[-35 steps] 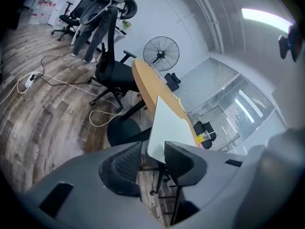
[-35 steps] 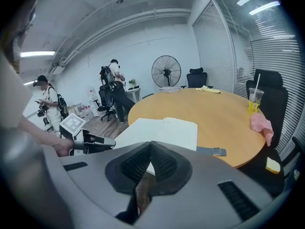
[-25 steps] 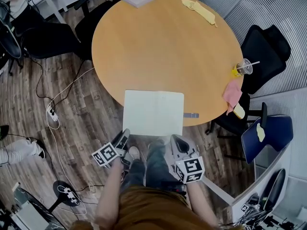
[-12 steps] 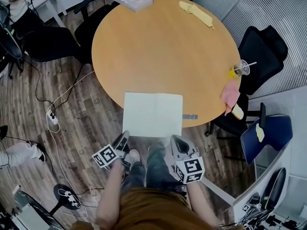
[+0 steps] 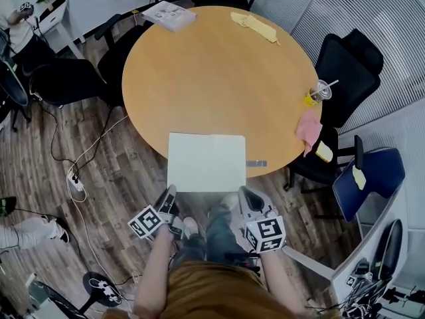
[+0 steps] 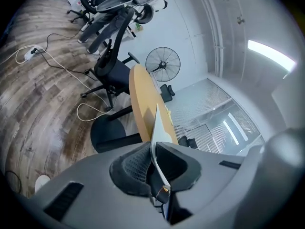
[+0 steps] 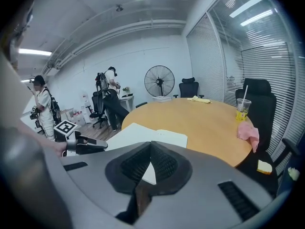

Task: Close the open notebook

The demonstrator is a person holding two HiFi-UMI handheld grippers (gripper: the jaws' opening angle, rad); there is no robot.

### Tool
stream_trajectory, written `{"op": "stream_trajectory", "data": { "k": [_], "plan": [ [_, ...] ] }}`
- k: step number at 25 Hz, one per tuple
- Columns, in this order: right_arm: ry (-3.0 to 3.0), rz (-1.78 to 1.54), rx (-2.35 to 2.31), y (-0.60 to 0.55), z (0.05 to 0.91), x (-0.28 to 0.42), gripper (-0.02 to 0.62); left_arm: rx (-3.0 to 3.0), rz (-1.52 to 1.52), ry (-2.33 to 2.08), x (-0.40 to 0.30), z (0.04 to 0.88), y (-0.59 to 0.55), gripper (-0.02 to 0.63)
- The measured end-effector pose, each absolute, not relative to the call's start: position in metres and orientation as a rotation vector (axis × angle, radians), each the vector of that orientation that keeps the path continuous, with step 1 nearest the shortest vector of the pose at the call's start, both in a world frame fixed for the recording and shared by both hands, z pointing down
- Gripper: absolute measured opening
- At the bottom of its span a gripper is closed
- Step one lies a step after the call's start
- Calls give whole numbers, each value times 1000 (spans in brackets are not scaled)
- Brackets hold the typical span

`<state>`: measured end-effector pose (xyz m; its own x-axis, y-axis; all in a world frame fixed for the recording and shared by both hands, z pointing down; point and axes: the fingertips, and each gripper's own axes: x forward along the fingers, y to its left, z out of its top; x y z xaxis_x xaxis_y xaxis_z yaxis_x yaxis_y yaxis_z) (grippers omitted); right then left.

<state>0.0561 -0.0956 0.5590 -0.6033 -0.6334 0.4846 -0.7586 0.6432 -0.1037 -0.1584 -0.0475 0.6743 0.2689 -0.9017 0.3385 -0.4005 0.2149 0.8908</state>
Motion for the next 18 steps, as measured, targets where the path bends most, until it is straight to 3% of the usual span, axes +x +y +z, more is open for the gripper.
{"op": "stream_trajectory", "data": {
  "k": [18],
  "plan": [
    [-2493,432,1268,-73,524,83,12,1579,-462,-1300,-139,631,-56,34]
  ]
}}
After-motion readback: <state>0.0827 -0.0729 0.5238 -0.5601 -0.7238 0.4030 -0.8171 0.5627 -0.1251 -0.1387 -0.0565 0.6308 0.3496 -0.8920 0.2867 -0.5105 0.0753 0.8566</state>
